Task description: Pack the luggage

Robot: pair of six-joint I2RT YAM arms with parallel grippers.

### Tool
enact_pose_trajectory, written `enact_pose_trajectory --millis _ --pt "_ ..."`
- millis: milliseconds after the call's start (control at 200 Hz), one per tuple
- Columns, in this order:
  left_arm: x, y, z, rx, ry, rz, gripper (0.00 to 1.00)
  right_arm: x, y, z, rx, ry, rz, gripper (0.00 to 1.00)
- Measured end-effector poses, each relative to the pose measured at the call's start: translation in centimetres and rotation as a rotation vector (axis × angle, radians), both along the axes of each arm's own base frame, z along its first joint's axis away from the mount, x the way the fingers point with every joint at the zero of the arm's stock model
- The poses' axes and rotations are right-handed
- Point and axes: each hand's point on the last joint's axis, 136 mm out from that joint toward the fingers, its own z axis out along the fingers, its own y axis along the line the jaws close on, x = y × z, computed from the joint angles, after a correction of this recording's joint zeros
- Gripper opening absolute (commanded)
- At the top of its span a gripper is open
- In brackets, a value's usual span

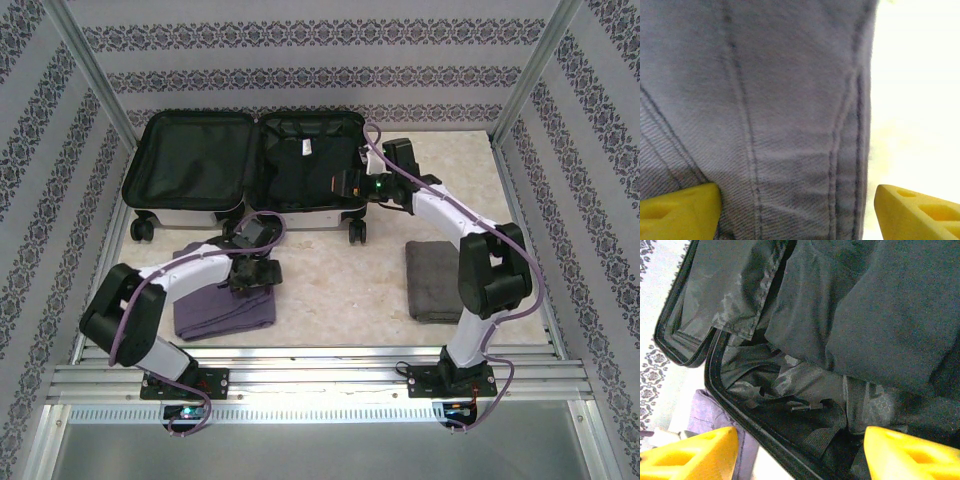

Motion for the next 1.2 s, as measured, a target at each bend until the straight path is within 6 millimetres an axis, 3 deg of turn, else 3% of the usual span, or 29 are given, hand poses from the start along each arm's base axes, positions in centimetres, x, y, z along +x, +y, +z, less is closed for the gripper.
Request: enact_pose_trajectory --millis 335,480,580,769,864,939,1039,1199 --pt "1.6 -11.6 0.8 -0.175 -0.053 -0.205 0.78 -0.9 -1.6 1.0 0.003 -0.031 -0.032 0.67" --pt "1.5 -12.4 1.4 -0.202 -0.066 -0.224 0.83 -2.7 -1.8 0.3 -0.003 -0.016 -0.022 0.66" --pt "1.1 -11.2 2.7 -0.188 -0.079 -0.211 0.86 -4.8 -1.1 -0.2 -0.014 -0.01 0.017 0.66" --pt "0.6 -7.0 10.2 -0.174 -0.225 -0.14 0.88 -10.3 1.7 -1.5 -0.033 0.002 0.133 0.68" --pt "0.3 -4.0 12.0 -0.158 -0.262 -0.062 0.88 -12.7 3.4 -2.7 -0.05 0.021 0.194 0.68" --pt "-0.5 -1.4 11.3 -0.134 -0.242 0.004 0.87 -14.2 4.4 -3.9 -0.072 0.043 0.229 0.68" --pt "-2.4 1.8 8.2 -0.098 -0.164 0.088 0.86 -15.0 5.3 -5.4 -0.103 0.068 0.25 0.68" --pt "-5.6 3.8 4.3 -0.087 -0.05 0.148 0.84 -15.5 6.1 -8.6 -0.16 0.127 0.247 0.68"
